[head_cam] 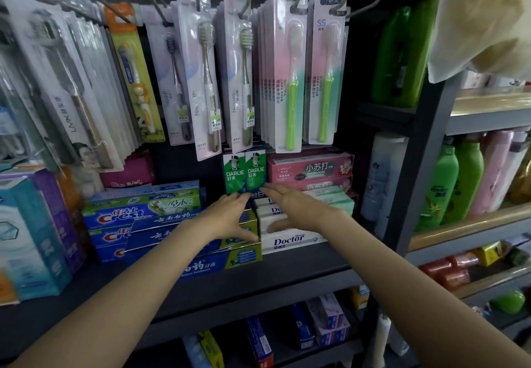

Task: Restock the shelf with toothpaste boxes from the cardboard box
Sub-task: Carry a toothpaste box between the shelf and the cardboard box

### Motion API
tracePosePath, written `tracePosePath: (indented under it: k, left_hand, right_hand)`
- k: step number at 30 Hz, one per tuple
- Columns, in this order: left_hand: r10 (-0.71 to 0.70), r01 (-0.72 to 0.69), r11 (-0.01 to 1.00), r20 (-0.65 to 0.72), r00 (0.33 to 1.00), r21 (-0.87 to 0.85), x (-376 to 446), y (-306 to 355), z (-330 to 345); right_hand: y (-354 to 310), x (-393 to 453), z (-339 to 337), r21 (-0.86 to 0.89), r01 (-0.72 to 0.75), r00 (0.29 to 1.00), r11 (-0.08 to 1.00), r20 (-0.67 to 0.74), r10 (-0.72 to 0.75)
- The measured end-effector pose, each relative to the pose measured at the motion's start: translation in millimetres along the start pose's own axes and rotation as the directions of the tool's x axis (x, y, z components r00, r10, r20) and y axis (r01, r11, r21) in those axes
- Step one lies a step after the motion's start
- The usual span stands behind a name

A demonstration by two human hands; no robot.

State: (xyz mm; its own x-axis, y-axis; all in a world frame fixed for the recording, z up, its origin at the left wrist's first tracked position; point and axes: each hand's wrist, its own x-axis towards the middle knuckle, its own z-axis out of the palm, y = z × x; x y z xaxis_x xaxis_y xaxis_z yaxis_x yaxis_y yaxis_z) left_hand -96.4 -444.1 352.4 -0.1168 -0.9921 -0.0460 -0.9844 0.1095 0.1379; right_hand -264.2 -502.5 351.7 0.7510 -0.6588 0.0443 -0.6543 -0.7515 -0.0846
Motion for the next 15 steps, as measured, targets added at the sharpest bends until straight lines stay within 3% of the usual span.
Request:
tracePosePath:
  k: [4,15]
  left_hand:
    - [-0.044,0.045,0.998,0.019,0.999,-0.054,0,-10,4]
    - [0.02,-0.024,0.994,-0.042,0.999,-0.111,7,-14,5]
  right_hand:
    - [-7,11,9,-0.038,-0.041,0.991,0.998,0.127,0.045]
    - [-2,12,13,-0.041,-0.043,0.991,0.998,0.126,0.048]
